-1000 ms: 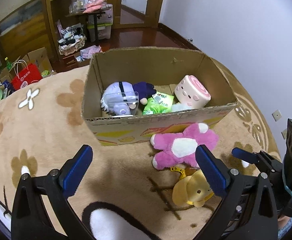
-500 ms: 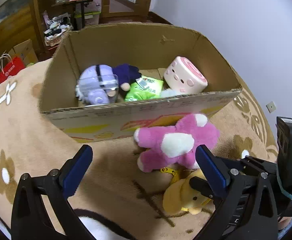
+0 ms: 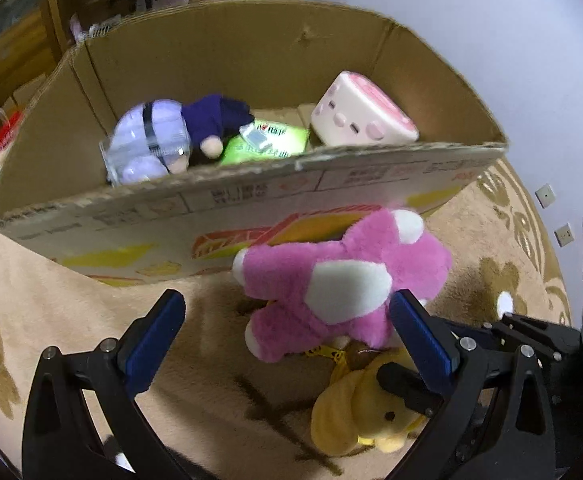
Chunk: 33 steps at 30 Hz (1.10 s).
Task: Organize soft objects
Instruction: 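Grasp the pink bear plush with the left gripper while the right grasps the yellow dog plush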
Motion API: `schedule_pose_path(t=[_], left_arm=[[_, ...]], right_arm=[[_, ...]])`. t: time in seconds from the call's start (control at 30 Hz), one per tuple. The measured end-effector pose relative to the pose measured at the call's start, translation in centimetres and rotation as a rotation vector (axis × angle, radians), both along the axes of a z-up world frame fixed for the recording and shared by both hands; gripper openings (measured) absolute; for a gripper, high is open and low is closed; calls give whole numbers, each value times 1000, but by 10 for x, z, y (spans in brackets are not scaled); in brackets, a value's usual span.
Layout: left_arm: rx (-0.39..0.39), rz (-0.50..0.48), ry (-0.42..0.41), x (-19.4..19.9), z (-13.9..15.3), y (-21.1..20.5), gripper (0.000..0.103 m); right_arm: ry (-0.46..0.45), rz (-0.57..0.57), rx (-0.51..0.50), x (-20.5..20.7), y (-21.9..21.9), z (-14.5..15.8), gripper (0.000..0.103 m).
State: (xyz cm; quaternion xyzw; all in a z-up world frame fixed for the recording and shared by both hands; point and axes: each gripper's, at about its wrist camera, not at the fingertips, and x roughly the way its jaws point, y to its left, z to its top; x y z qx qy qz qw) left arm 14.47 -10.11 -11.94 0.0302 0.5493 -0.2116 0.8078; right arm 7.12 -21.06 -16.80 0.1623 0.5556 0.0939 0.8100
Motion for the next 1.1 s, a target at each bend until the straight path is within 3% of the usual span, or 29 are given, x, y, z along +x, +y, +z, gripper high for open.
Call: schedule_pose_path(t=[0.23, 0.47, 0.67, 0.9, 1.1], left_arm=[[-104, -23, 81, -2, -12, -2, 70], [-71, -36, 36, -13, -7, -8, 48], [-90, -22, 52, -13, -3, 1, 32], [-100, -20, 92, -17, -7, 3, 34], [-22, -28, 160, -22, -24, -1, 35]], right_arm=[[6, -11, 9, 3, -5, 0, 56], [-7, -15, -3, 0, -2, 3, 56], [-33, -21, -51, -7, -2, 12, 56], [-41, -77, -93, -12, -13, 19, 56], [-35, -95, -99, -15, -22, 21, 56]])
